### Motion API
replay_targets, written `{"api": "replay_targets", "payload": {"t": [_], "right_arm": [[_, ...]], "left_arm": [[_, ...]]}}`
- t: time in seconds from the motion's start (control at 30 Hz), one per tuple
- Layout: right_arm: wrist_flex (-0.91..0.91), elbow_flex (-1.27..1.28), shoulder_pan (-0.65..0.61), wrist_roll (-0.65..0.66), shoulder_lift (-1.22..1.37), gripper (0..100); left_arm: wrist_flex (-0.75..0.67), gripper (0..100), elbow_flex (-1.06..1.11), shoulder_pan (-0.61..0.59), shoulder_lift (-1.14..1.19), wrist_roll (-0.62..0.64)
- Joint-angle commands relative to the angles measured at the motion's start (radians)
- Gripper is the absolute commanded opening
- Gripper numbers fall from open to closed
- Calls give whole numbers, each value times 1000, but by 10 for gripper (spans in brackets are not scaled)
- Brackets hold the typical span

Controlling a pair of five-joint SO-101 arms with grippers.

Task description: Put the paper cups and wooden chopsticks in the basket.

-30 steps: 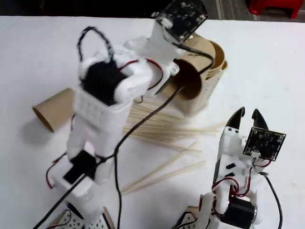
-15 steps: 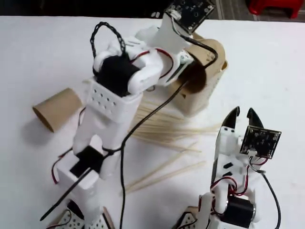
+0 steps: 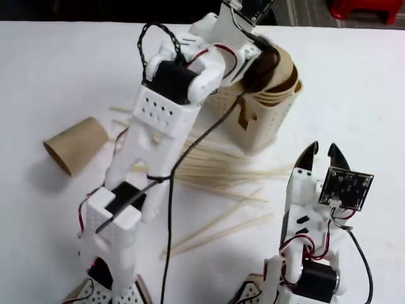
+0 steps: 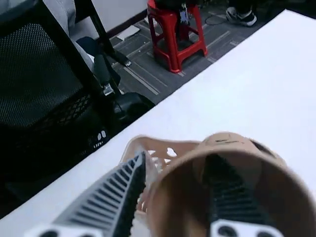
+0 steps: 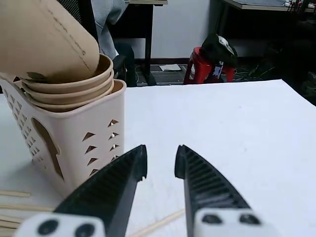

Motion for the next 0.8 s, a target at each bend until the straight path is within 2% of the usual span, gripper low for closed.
{"api": "replay_targets", "payload": {"t": [0.0, 0.2, 0.4, 0.6, 0.77], "right_arm": [[-21, -6, -10, 2, 4, 104], [-21, -6, -10, 3, 4, 104], [-21, -6, -10, 25, 4, 104], [-21, -6, -10, 26, 10, 104], [-19, 2, -64, 29, 10, 104]], "left_arm": [[-120, 203, -8, 10, -16, 57], [-199, 203, 2, 5, -8, 100], [-118, 203, -8, -50, -27, 94], [199, 203, -8, -206, -105, 71], [465, 203, -8, -338, -208, -150]]}}
